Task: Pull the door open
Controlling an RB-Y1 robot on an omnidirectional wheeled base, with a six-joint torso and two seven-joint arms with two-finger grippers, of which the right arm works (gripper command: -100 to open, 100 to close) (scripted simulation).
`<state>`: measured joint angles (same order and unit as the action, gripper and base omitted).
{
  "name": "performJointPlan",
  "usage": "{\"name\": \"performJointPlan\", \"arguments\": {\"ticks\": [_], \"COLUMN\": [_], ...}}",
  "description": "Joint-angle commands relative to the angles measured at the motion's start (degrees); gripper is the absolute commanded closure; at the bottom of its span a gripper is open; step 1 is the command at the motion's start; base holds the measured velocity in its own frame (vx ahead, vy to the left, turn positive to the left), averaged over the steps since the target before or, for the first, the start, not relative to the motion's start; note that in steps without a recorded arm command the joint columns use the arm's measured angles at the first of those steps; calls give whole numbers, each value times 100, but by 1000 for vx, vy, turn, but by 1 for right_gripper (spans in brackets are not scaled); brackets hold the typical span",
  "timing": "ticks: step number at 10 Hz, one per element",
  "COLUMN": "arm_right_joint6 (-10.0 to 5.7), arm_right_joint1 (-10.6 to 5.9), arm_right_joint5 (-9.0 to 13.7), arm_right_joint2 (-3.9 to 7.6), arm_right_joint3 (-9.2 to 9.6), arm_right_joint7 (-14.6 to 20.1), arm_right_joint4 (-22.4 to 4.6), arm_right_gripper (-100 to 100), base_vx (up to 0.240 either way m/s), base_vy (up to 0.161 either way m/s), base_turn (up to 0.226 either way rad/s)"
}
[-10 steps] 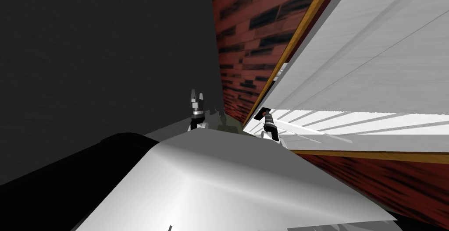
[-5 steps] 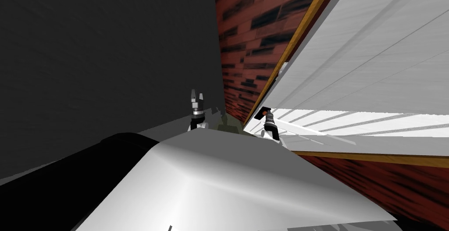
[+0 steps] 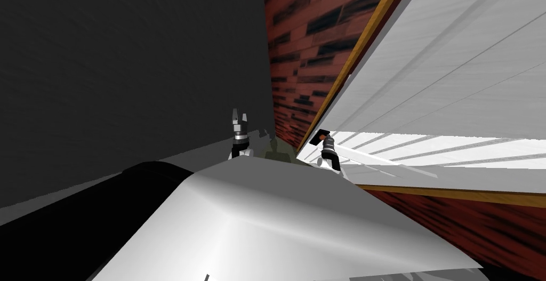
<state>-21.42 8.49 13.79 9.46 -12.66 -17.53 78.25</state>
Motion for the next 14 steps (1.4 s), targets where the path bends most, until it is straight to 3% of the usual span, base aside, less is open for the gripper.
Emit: {"name": "performJointPlan", "arguments": {"ticks": [1, 2, 3, 4, 6, 7, 8, 9, 10, 11, 12, 13, 14], "arm_right_joint6": [-102, -102, -129, -129, -183, -183, -211, -211, -238, -238, -265, -265, -291], "arm_right_joint1": [-148, -148, -195, -195, -288, -288, -335, -335, -382, -382, -428, -428, -474], "arm_right_joint5": [244, 244, 466, 466, 887, 909, 1131, 1131, 1353, 1353, 1573, 1573, 1789], "arm_right_joint2": [3, 3, 31, 31, 87, 87, 115, 115, 143, 143, 170, 170, 197], "arm_right_joint3": [155, 155, 175, 175, 215, 215, 235, 235, 254, 254, 274, 274, 293], "arm_right_joint7": [286, 325, 521, 563, 942, 1039, 1195, 1277, 1464, 1515, 1714, 1753, 1947], "arm_right_joint4": [-162, -162, -216, -216, -324, -324, -378, -378, -432, -432, -486, -486, -538], "arm_right_gripper": [100, 100, 100, 100, 100, 100, 100, 100, 100, 100, 100, 100, 100], "base_vx": [-71, -56, -65, -47, -70, -71, -71, -61, -65, -51, -53, -46, -66], "base_vy": [-15, -22, -24, -15, -25, -21, -9, -16, -13, -18, -9, -12, -20], "base_turn": [87, 68, 114, 72, 120, 41, 97, 50, 127, 39, 81, 53, 99]}}
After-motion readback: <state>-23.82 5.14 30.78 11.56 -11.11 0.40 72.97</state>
